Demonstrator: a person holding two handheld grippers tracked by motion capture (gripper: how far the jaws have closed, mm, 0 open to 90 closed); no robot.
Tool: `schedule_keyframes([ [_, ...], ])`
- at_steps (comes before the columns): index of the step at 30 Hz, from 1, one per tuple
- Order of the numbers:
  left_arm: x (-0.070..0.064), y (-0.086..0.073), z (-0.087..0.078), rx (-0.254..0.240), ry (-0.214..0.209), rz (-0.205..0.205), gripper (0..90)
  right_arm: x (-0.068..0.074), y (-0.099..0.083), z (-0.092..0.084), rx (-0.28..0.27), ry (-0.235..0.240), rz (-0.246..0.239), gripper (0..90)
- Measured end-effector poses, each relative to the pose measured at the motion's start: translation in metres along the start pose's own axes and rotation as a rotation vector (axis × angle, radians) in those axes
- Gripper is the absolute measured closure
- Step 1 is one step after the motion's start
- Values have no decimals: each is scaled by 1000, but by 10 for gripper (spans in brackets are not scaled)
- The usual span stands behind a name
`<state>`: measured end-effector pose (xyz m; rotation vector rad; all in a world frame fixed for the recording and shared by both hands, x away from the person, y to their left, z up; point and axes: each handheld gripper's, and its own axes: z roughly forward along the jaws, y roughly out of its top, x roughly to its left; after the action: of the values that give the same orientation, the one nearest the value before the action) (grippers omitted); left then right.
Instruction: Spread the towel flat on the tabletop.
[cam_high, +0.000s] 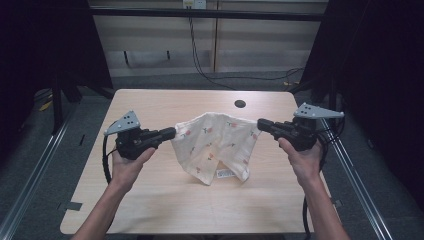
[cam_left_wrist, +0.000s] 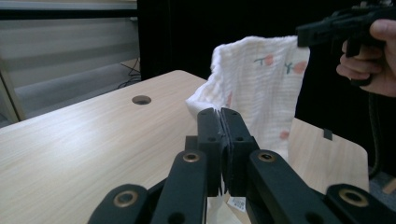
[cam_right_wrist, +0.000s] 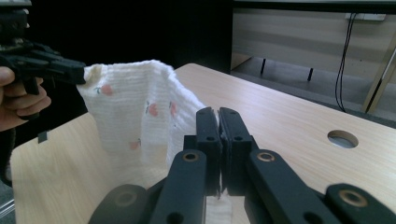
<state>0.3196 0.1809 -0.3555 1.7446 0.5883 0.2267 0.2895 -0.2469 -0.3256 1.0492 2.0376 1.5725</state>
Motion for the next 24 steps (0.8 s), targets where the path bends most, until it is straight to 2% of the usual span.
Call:
schedule_keyframes([
  [3,-4,4,-6,-4,-1,7,881,3,4,-8,-3,-9,-13,872],
  [6,-12,16,-21,-23,2,32,881,14,12,-24,-16,-16,-28,872],
  [7,-12,16,-21,-23,2,32,880,17,15,-29,-26,-16,-27,872],
  [8,-16,20,-27,-34,-10,45,880,17,15,-29,-26,-16,-27,872],
  [10,-21,27,-36,-43,-3,67,880,26,21,-41,-45,-16,-48,872],
  [12,-25,33,-45,-58,-18,60,880,35,26,-51,-59,-13,-60,873],
  [13,-27,36,-49,-58,-19,71,880,39,29,-54,-63,-13,-66,872],
  [16,-28,44,-55,-25,-42,55,880,52,38,-64,-78,-5,-93,872],
  [18,-26,43,-53,-12,-38,51,880,53,39,-64,-78,-2,-97,872],
  [19,-23,42,-49,13,-25,43,880,53,37,-60,-67,-9,-102,872],
  [20,-15,34,-39,40,-22,11,880,44,29,-47,-28,-17,-84,873],
  [21,-15,34,-39,40,-22,11,880,44,29,-47,-28,-17,-84,873],
  [22,-8,27,-29,72,-14,-7,880,31,17,-30,17,-31,-72,873],
  [23,-1,16,-17,107,-13,-21,880,25,10,-21,34,-37,-64,872],
  [24,-1,16,-17,107,-13,-21,880,25,10,-21,34,-37,-64,872],
])
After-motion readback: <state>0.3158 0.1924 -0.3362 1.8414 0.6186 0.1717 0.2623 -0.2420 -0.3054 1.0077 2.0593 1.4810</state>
